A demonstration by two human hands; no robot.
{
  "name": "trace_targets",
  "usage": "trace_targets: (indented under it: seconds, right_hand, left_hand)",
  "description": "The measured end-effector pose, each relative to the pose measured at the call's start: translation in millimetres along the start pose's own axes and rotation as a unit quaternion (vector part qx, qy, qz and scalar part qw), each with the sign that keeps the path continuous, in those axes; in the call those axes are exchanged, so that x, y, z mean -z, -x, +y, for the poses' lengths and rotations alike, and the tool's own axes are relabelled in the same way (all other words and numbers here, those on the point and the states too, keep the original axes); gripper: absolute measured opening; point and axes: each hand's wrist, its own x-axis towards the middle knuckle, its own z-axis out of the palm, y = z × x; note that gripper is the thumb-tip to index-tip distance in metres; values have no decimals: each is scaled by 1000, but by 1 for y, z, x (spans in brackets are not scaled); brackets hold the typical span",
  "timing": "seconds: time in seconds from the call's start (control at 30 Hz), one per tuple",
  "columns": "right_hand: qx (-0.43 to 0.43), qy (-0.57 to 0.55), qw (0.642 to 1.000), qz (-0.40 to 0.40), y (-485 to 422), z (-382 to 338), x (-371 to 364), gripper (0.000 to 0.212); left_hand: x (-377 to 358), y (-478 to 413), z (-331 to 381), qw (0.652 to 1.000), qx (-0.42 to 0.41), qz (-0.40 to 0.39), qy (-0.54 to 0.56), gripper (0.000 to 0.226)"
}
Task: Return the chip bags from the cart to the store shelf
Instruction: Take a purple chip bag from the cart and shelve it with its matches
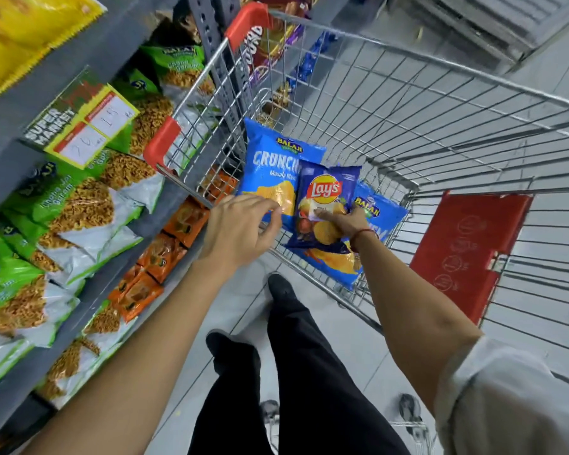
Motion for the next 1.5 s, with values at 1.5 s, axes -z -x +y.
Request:
trace_targets:
  seconds: [1.5]
  right_hand:
    - [620, -169, 624, -445, 652, -351, -193, 55]
  left_hand:
    - [503, 371, -16, 749, 219, 577, -241, 22]
